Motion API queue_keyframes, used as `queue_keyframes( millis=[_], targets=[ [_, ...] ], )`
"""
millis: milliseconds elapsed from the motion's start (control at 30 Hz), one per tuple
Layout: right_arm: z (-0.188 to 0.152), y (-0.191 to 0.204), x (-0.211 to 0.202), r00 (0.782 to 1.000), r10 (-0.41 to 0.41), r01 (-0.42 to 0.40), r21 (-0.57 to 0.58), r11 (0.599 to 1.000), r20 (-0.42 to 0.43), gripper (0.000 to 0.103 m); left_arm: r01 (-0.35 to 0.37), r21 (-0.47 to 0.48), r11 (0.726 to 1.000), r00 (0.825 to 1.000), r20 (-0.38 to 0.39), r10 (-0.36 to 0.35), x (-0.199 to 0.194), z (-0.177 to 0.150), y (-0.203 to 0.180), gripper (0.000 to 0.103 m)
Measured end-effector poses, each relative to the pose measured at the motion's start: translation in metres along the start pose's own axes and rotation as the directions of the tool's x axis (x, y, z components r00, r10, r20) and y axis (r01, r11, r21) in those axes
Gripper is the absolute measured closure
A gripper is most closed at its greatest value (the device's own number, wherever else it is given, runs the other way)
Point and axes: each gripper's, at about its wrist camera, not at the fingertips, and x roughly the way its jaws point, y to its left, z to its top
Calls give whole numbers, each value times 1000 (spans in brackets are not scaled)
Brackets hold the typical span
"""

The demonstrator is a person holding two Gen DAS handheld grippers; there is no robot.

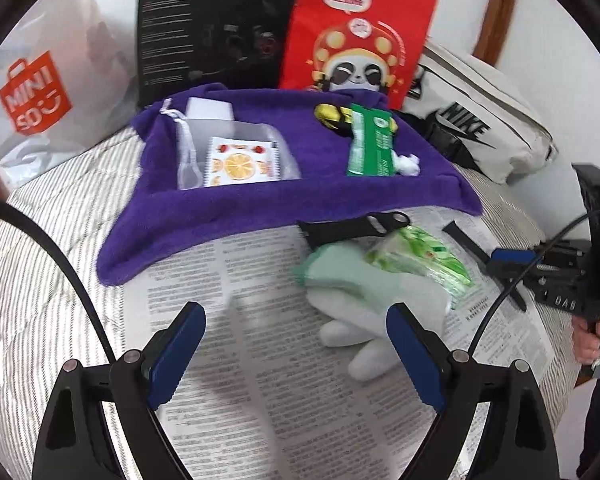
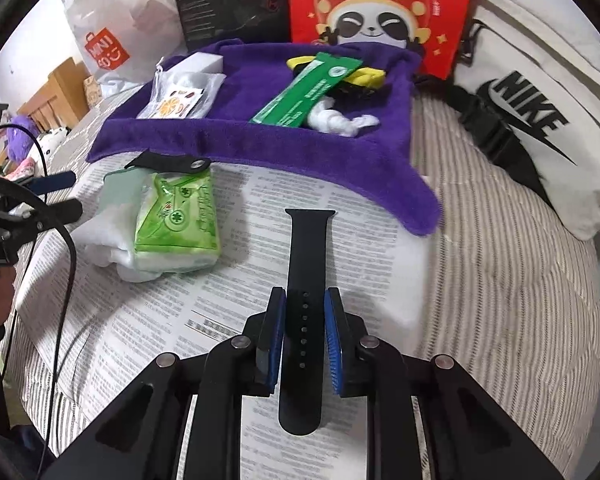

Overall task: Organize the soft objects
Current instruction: 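Grasp the white glove with green cuff with the left tool while the right tool holds the strap, then lift and carry the glove and strap over the purple towel with both tools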

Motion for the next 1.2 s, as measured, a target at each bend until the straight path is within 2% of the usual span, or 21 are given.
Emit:
queue_keyframes(
  millis=[200,367,500,567,633,667,700,733,767,1033,1100,1167,1200],
  targets=[
    [-2,-16,-13,1000,-12,11,24,1000,24,83,81,52,995,997,-15,-80,7,7,-22,11],
    [-2,-26,-16,999,-13,12,42,999,33,83,142,116,983,988,-77,-133,26,11,-44,11],
    [-5,-30,-15,1000,-11,9,47,999,29,83,117,174,978,989,-108,-99,40,8,-60,10],
    [-6,-30,-14,1000,-5,3,49,999,27,83,104,183,978,992,-95,-88,42,6,-62,10],
    [-7,-31,-13,1000,-2,1,51,999,26,84,111,173,979,991,-87,-97,40,7,-60,24],
    [-7,-31,-13,1000,-3,1,52,999,26,99,119,166,979,991,-78,-107,38,7,-58,48],
    [-7,-31,-13,1000,-2,0,55,998,26,101,116,157,981,992,-75,-105,37,8,-56,58],
    [-6,-31,-12,1000,6,-8,62,998,19,102,128,144,981,990,-78,-118,36,8,-53,61],
    [-6,-31,-13,1000,12,-14,61,998,26,102,144,140,980,988,-81,-134,36,9,-52,70],
    [-7,-26,-8,999,36,-36,58,998,2,99,145,99,984,988,-61,-140,20,6,-39,75],
    [-9,-25,-8,1000,26,-26,58,998,-1,93,134,93,987,990,-55,-129,15,5,-36,75],
    [-9,-24,-4,1000,26,-26,56,998,-10,79,130,92,987,991,-54,-125,11,4,-32,75],
    [-10,-23,-2,999,29,-28,56,998,-16,78,121,87,989,992,-48,-117,8,4,-29,75]
  ],
)
